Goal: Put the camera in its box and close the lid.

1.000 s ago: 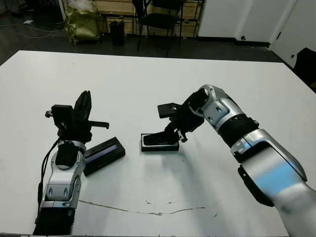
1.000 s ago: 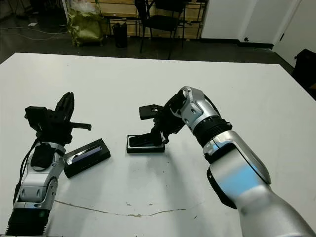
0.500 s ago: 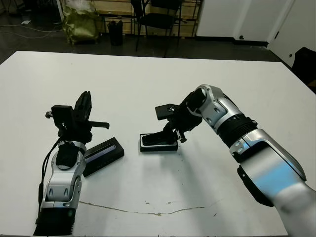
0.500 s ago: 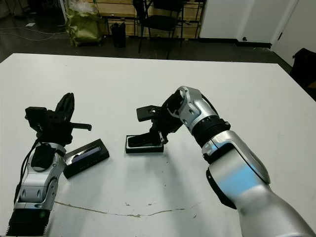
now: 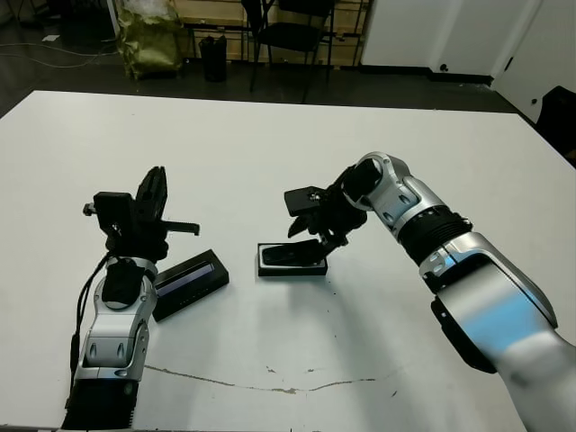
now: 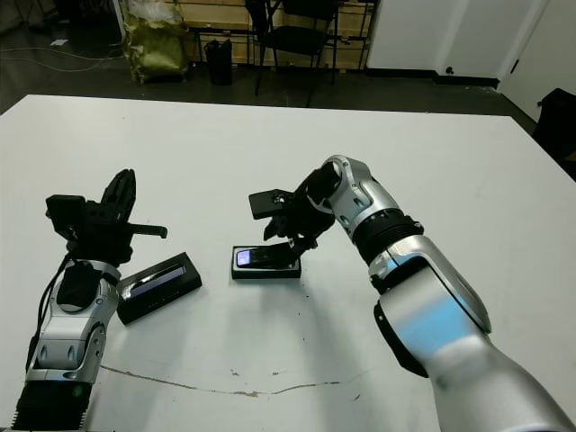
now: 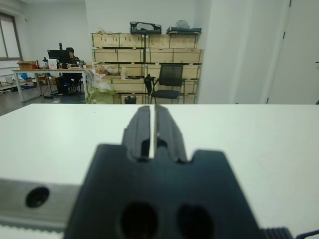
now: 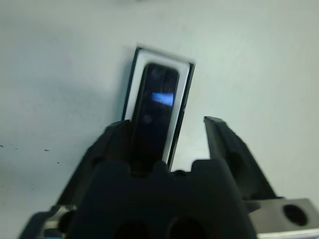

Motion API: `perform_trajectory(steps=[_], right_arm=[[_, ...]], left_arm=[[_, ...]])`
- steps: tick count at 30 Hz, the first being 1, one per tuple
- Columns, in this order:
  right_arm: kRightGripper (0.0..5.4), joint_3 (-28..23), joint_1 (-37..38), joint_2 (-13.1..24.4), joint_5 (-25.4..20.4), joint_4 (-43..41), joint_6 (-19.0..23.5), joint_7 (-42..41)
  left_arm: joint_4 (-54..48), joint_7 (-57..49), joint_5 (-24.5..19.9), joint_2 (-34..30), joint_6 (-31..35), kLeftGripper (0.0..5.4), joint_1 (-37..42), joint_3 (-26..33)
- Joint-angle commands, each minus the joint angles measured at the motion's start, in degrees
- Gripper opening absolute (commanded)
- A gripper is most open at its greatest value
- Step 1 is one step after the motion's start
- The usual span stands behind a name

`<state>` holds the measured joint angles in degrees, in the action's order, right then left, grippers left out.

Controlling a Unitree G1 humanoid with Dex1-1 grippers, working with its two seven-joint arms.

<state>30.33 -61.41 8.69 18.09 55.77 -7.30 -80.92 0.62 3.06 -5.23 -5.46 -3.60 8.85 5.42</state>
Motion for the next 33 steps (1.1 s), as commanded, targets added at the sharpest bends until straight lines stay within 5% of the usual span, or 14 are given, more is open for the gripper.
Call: perform_trajectory(steps=[1, 7, 17, 20, 23, 27, 33], right_arm=[[4.14, -0.4, -0.2, 0.1, -0.3, 1.4, -0.1, -0.5], [5.38, -1.3, -1.5, 0.7, -0.6, 2.0, 1.4, -0.3], [5.38, -5.8, -4.0, 2.7, -2.7, 2.2, 7.0, 2.0], [5.38, -10.4, -4.1, 3.8, -5.9, 1.9, 12.3, 4.8], [5.02, -16.0, -2.4, 5.1, -9.8, -1.6, 21.4, 10.6], [4.10, -22.4, 3.6, 6.4, -14.5, -10.3, 25.9, 19.6], [2.70, -27.0, 15.1, 6.9, -19.0, -21.9, 19.2, 27.8]], left_arm=[[0.6, 0.0, 0.2, 0.0, 0.9, 0.00, -0.5, 0.1], [0.6, 0.0, 0.5, -0.2, 1.0, 0.00, -0.5, 0.1], [0.4, -0.3, 0.8, 0.0, 1.0, 0.00, -0.8, -0.1], [0.5, -0.2, 0.8, -0.1, 0.7, 0.00, -0.8, 0.0], [0.9, -0.1, 0.8, -0.2, 0.1, 0.00, -0.9, 0.1], [1.1, -0.1, 0.8, -0.2, -0.1, 0.00, -0.7, 0.1], [1.1, 0.4, 0.0, 0.0, 0.2, 0.00, -0.8, 0.2]])
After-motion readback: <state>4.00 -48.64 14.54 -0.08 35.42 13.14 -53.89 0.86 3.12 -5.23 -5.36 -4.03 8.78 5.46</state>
